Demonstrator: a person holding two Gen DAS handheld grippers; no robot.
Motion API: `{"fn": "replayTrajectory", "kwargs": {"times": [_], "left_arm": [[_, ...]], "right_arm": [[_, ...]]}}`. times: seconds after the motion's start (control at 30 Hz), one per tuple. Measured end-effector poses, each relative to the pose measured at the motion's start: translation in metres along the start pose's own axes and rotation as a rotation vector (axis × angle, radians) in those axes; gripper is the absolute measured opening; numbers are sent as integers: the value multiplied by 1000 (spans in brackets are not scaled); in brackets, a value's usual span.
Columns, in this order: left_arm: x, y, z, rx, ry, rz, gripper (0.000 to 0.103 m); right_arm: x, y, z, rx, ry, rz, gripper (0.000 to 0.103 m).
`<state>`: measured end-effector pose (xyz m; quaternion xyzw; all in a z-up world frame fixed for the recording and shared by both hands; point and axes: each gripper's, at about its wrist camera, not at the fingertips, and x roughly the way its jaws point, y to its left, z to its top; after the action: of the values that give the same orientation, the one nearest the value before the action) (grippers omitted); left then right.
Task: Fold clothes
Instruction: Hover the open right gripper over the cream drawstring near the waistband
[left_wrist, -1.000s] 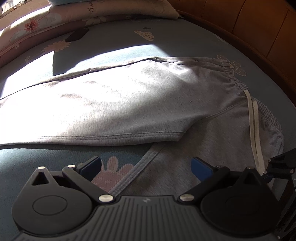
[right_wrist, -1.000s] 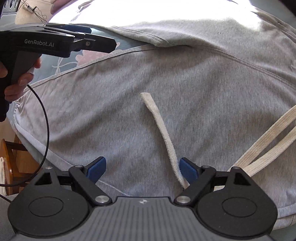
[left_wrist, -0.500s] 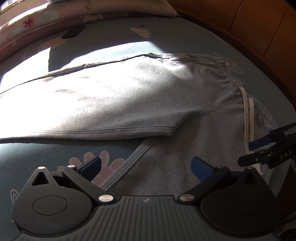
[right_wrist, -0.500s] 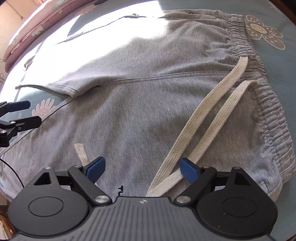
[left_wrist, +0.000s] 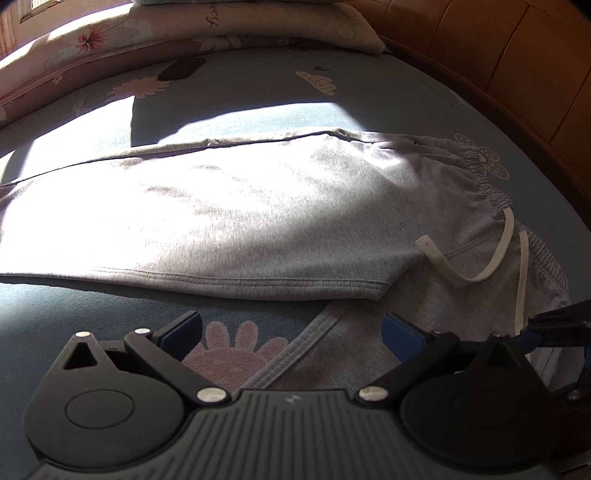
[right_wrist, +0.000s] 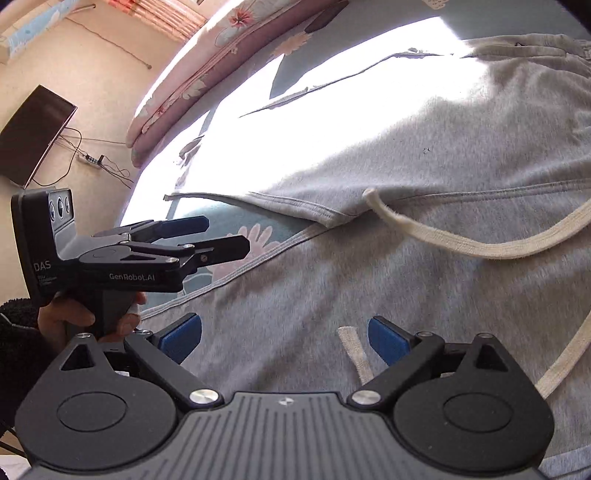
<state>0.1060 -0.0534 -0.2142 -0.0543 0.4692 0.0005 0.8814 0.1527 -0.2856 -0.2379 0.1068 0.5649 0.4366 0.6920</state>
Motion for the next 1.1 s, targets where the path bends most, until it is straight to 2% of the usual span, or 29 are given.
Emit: {"fn": "replayTrajectory", "kwargs": {"times": [0.13,0.27,0.33,0.4,0.53,0.6,0.7,0.83,0.93,1.0,1.1], "left_arm": [[1,3,-2,15,-1,12,102],[3,3,-7,15,2,17,102],[2,4,-7,10,-1,16,102],[0,6,-7,2,-10,13,102],[-4,16,-1,-28,-23,19,102],[-6,21,2,-36,-29,22,102],[-8,27,4,-40,-37,28,102],[-8,32,-1,-45,-37,33,102],[-6,32,-7,-58,-26,24,102],[-5,31,-10,-59,-18,15,102],[-5,30,-12,-46,-12,2,102]], "right_arm": [[9,15,-16,-103,55,-102,99],[23,13,-23,-162,91,-186,98],[32,11,-22,-165,115,-191,92],[36,15,-21,-149,135,-121,91],[42,40,-23,-138,170,83,91],[40,53,-25,-166,152,103,91],[29,55,-23,-170,104,29,91],[2,39,-5,-210,-36,-198,92],[-6,17,20,-239,-102,-354,95],[-2,-1,39,-217,-133,-389,95],[16,-21,55,-160,-113,-402,95]]}}
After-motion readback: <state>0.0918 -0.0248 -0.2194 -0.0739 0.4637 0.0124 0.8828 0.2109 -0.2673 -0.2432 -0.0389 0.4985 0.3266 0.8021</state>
